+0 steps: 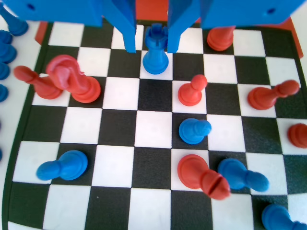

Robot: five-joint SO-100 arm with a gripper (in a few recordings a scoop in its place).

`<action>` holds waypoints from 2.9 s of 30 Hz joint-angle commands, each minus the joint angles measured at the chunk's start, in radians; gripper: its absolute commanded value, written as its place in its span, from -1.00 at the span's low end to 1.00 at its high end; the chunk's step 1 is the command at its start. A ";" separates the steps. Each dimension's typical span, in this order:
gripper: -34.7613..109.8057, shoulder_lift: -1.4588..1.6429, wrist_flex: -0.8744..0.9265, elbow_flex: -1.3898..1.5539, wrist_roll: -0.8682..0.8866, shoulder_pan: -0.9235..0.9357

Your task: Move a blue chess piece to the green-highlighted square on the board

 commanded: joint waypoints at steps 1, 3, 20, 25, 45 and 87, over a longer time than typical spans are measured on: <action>-0.38 0.032 0.002 -0.055 -0.015 -0.008; -0.38 0.031 0.002 -0.054 -0.020 -0.003; -0.39 0.026 -0.026 -0.018 -0.049 0.017; -0.39 0.026 -0.037 -0.015 -0.048 0.012; -0.39 0.012 -0.064 0.018 -0.048 -0.005; -0.51 0.552 -0.107 0.614 -0.112 -0.032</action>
